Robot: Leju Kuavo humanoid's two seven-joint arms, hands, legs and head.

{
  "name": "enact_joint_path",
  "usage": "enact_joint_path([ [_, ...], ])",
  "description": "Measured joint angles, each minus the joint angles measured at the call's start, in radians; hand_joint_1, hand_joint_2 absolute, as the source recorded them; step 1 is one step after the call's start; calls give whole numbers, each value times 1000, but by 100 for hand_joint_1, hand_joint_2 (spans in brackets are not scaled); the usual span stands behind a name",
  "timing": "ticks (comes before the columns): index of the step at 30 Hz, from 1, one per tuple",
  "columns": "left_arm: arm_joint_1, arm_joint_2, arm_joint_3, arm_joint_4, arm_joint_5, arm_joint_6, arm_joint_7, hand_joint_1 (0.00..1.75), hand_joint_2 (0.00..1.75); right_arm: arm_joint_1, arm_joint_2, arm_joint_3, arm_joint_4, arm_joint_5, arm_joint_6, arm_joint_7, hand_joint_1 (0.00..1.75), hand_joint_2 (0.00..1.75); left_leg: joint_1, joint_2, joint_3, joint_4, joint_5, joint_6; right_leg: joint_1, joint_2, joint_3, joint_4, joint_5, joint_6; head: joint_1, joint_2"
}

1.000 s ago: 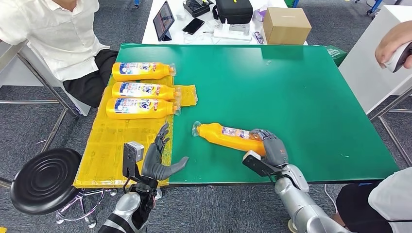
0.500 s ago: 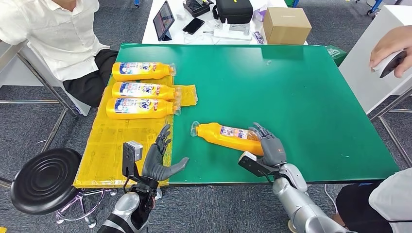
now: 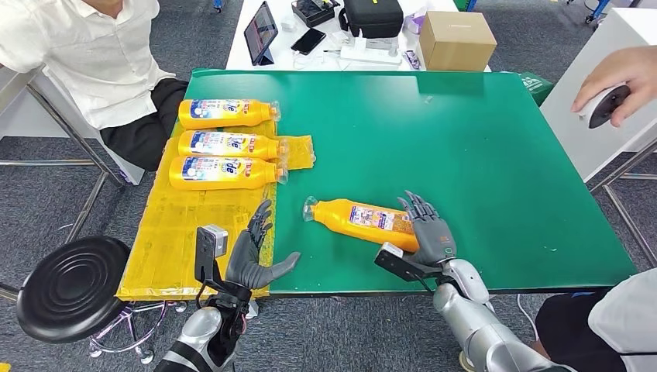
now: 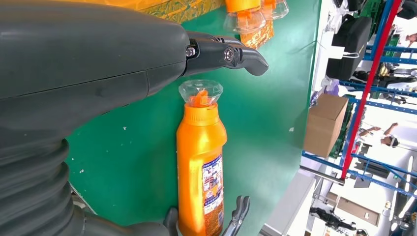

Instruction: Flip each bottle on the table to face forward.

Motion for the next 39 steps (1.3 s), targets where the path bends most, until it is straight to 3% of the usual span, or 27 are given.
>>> enact_joint_path([
  [11, 0, 1, 0, 0, -2, 0, 3, 0, 175, -8, 0, 1, 15, -11, 16, 16, 0, 175, 0, 0, 0, 0, 0, 0, 0, 0, 0, 0, 0, 0, 0, 0],
  [14, 0, 1, 0, 0, -4, 0, 4, 0, 175, -20, 1, 0, 24, -30, 87, 56, 0, 175, 0, 0, 0, 0, 0, 0, 0, 0, 0, 0, 0, 0, 0, 0],
  [20, 1, 1, 0, -8, -11, 4, 12, 0, 175, -74, -2, -2, 52, -29, 289, 225, 0, 175, 0, 3, 3, 0, 0, 0, 0, 1, 1, 0, 0, 0, 0, 0],
  [23, 2, 1, 0, -15, -14, 6, 16, 0, 175, -94, -4, -3, 65, -22, 330, 281, 0, 175, 0, 3, 5, 0, 0, 0, 0, 1, 2, 0, 1, -1, 0, 0],
  [39, 7, 1, 0, -24, -17, 2, 20, 0, 175, -118, -6, -3, 91, -8, 355, 311, 3, 175, 0, 2, 7, 0, 2, 2, 0, 1, 5, -1, 3, -1, 0, 0],
])
